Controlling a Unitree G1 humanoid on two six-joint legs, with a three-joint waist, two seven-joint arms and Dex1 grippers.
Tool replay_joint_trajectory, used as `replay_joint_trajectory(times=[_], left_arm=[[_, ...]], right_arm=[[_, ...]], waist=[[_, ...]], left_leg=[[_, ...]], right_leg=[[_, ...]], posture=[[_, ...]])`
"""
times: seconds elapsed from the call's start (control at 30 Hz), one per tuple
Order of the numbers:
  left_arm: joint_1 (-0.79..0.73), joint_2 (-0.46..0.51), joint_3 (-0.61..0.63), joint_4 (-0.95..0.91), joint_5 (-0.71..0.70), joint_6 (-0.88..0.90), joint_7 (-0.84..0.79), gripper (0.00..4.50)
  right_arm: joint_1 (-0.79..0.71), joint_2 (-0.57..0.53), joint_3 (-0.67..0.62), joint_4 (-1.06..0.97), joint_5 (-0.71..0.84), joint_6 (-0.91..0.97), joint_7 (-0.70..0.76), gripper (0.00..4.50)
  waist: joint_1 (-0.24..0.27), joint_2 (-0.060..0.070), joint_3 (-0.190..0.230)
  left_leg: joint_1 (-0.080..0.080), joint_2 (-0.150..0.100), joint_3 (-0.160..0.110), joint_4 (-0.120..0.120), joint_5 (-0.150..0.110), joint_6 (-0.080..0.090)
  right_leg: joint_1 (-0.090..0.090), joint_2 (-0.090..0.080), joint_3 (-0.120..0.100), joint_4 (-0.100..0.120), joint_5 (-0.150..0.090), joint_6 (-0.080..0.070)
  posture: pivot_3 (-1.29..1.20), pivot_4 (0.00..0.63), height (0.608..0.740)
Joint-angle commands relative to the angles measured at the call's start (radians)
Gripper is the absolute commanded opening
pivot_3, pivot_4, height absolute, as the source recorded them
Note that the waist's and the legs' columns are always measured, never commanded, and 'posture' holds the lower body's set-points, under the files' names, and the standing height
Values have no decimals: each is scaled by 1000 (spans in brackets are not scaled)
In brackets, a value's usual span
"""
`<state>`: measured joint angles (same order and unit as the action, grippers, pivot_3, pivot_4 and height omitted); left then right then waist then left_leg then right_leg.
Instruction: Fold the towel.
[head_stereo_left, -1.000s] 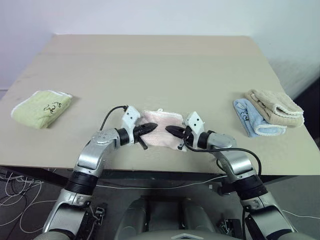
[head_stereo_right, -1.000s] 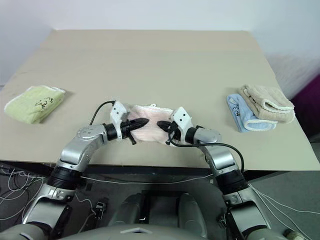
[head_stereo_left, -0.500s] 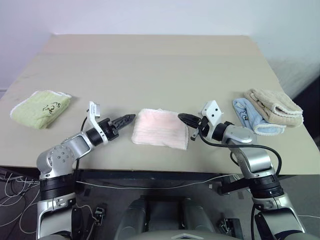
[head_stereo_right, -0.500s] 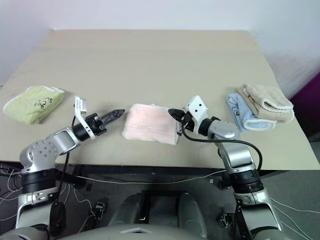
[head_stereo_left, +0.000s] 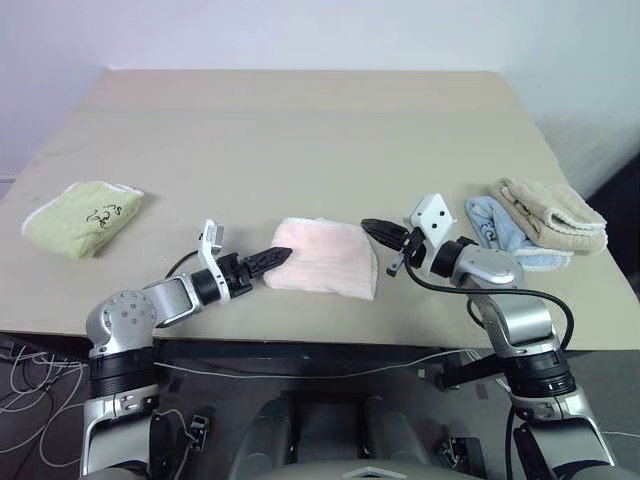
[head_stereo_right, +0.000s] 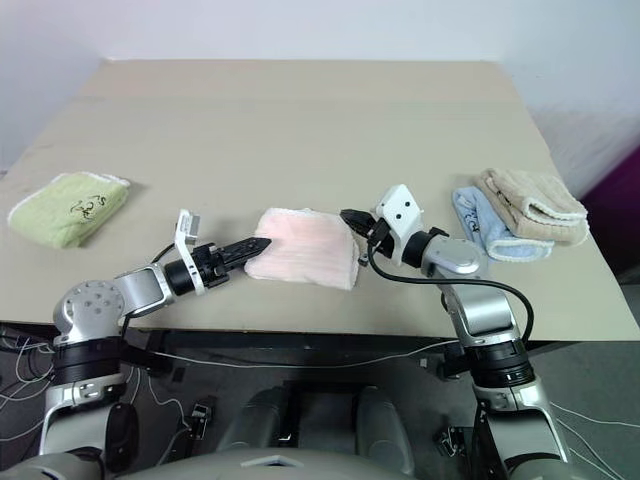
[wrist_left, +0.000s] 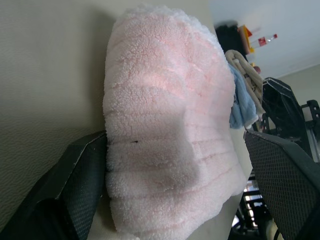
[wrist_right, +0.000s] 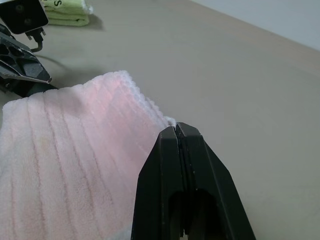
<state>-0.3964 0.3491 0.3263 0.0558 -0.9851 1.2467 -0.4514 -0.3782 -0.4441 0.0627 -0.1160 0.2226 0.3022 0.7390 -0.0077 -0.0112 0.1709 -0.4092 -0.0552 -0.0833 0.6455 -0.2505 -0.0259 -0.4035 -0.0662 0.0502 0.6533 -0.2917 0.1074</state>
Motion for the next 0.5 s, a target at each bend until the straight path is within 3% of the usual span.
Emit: replay_joint_trajectory(times=[0.03, 0.23, 0.33, 0.5], left_arm=[[10, -41, -48, 13, -16, 91, 27, 4468], [0, -96, -31, -21, -61, 146, 57, 4468], [-4, -110, -16, -24, -68, 157, 68, 3833], [-1, -128, 2, -32, -74, 158, 76, 2200]], right_arm=[[-1, -11, -29, -45, 20, 1, -8, 0], [6, -15, -32, -49, 18, -3, -12, 0], [8, -15, -34, -51, 18, -2, -13, 0], [6, -15, -33, -46, 15, -4, -14, 0]], waist=[[3, 0, 0], [18, 0, 0], [20, 0, 0], [17, 0, 0]], left_leg=[[0, 0, 0, 0, 0, 0], [0, 0, 0, 0, 0, 0], [0, -1, 0, 1, 0, 0], [0, -1, 0, 1, 0, 0]], right_leg=[[0, 0, 0, 0, 0, 0], [0, 0, 0, 0, 0, 0], [1, 0, 0, -1, 0, 0], [0, 0, 0, 0, 0, 0]], posture=[[0, 150, 740], [0, 150, 740], [0, 150, 740], [0, 150, 740]])
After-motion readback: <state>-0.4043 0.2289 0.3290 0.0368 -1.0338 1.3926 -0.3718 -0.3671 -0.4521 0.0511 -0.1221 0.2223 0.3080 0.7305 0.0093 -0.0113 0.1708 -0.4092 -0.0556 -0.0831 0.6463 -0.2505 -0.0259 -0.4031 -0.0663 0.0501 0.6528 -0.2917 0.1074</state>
